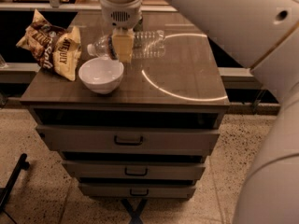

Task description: Place water bottle into white bowl

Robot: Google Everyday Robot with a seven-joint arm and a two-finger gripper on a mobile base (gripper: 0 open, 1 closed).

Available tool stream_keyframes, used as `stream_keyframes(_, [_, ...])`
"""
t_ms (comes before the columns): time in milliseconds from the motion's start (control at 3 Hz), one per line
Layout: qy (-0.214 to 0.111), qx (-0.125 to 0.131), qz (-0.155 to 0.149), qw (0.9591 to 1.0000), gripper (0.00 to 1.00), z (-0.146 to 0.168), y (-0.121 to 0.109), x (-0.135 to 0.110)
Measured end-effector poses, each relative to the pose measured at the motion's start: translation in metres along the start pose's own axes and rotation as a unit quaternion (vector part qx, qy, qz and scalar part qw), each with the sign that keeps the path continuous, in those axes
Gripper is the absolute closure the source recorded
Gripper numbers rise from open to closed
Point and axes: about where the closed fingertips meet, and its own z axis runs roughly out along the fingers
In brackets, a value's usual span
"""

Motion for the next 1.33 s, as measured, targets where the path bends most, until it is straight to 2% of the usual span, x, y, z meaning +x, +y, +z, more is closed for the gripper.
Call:
stream_keyframes(333, [0.075, 0.041, -0.040, 0.9955, 0.97, 0.014, -0.002, -0.015])
stream_keyframes(667, [0.107, 0.060, -0.051, 0.9911, 0.74, 0.018, -0.005, -0.019])
stream_keyframes(1333, [0.152, 0.014, -0.097, 0.9836, 0.28, 0.048, -0.010, -0.030])
